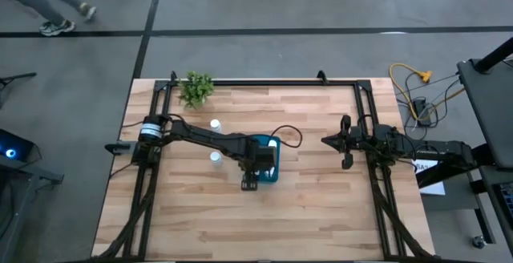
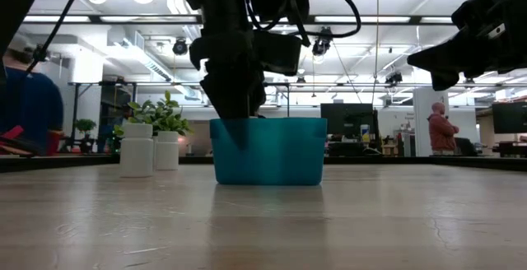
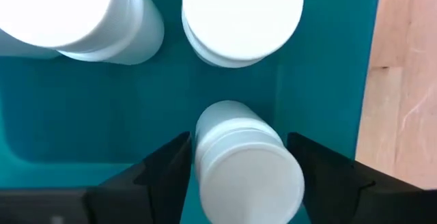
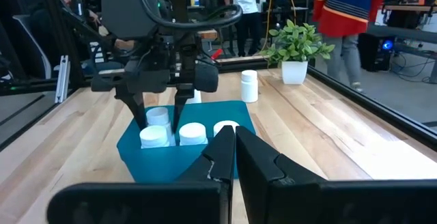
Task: Pick and place pill bottles into a basket
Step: Put the white pill bottle into the blue container
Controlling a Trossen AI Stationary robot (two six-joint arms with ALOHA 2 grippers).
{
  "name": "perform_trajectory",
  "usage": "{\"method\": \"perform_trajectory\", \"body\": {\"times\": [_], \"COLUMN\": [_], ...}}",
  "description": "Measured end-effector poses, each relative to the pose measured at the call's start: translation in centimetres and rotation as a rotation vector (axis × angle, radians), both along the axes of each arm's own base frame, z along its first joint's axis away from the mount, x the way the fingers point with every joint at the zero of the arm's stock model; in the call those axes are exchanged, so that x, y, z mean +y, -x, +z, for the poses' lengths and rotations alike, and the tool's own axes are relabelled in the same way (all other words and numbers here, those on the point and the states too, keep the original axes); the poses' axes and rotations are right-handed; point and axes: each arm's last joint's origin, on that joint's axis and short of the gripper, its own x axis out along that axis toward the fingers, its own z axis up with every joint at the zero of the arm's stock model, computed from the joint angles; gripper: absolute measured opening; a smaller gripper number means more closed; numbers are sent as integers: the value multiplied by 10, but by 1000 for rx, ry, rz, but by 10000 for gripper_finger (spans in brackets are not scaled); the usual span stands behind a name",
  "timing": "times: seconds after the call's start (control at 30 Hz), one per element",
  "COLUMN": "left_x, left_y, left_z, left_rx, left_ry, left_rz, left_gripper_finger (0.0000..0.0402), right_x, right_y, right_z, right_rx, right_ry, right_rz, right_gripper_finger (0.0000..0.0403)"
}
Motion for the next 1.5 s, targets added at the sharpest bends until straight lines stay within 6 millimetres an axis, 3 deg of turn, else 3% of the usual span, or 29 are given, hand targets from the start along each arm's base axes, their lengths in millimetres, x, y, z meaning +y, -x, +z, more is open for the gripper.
{"method": "perform_trajectory", "body": {"times": [0.8, 1.5], "left_x": [-1, 3], "left_y": [4, 29], "left_z": [39, 99], "left_rx": [-76, -240], "left_ry": [18, -15], "left_rz": [-8, -22], "left_gripper_finger": [224, 224], "right_x": [-1, 0], "right_y": [0, 0], "right_z": [0, 0], "right_rx": [0, -3], "right_ry": [4, 1], "right_rz": [-17, -16], "right_gripper_finger": [9, 9]}}
